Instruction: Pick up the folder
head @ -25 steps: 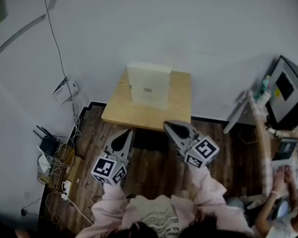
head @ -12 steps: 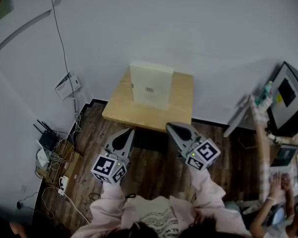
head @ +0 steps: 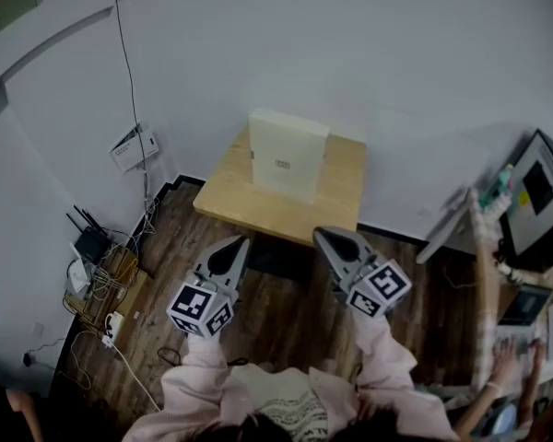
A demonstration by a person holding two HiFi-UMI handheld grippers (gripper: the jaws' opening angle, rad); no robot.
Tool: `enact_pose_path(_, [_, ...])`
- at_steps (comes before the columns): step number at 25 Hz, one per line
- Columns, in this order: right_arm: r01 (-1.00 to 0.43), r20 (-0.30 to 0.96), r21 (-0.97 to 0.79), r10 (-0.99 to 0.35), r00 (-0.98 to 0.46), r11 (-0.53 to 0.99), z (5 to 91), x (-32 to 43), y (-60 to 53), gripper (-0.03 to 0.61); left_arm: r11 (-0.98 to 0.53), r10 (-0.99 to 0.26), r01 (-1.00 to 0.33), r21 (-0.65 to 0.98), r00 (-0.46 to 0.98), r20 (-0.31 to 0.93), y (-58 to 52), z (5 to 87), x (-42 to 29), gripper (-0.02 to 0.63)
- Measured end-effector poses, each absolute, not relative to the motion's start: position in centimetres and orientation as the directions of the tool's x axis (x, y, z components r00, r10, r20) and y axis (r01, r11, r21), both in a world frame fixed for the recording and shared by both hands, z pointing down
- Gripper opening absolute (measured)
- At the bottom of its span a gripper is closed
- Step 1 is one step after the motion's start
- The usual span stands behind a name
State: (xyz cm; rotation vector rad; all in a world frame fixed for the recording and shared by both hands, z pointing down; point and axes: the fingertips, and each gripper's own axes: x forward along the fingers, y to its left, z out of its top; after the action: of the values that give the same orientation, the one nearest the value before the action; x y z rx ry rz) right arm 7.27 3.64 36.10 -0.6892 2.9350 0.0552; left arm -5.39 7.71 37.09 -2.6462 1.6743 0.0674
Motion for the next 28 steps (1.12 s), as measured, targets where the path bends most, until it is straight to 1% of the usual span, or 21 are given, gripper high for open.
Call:
enact_pose_path(5, [-0.439,-0.126,-0.028,-0.439,-0.89,0.898,36.8,7.3,3.6,-0.002,-0.405,-0.914,-0.914,0.027,0.404,-0.024,8.7,37.9,-5.5,-0.006])
enact_pose_path(15, [-0.405,-0.119,-0.039,-0.406,-0.906,0.914,37.6,3.8,2.1,-0.002,-0.363,-0.932,-0.931,0.045,0.362,-0.026,7.5,38.8,-8.4,-0.006])
enact_pose_path(20, [-0.412,-0.113,-0.017,-0.412,-0.904,0.911,37.5,2.4,-0.3,-0.002,-0.37,-0.929,-0.928,0.043,0.369,-0.04,4.5,38.3,-10.0,-0.006])
enact_pose_path(23, [-0.43,-0.119,-0.042,-0.432,-0.894,0.902,37.9,2.2,-1.8,-0.002,-0.386,-0.923,-0.922,0.046,0.384,-0.035,2.7,38.5,-10.3,-0.006])
enact_pose_path(28, [-0.451,-0.093,-0.082,-0.457,-0.885,0.889,38.9,2.0,-4.5,-0.002,-0.424,-0.906,-0.905,0.039,0.424,-0.017,-0.7,39.2,-10.7,-0.006])
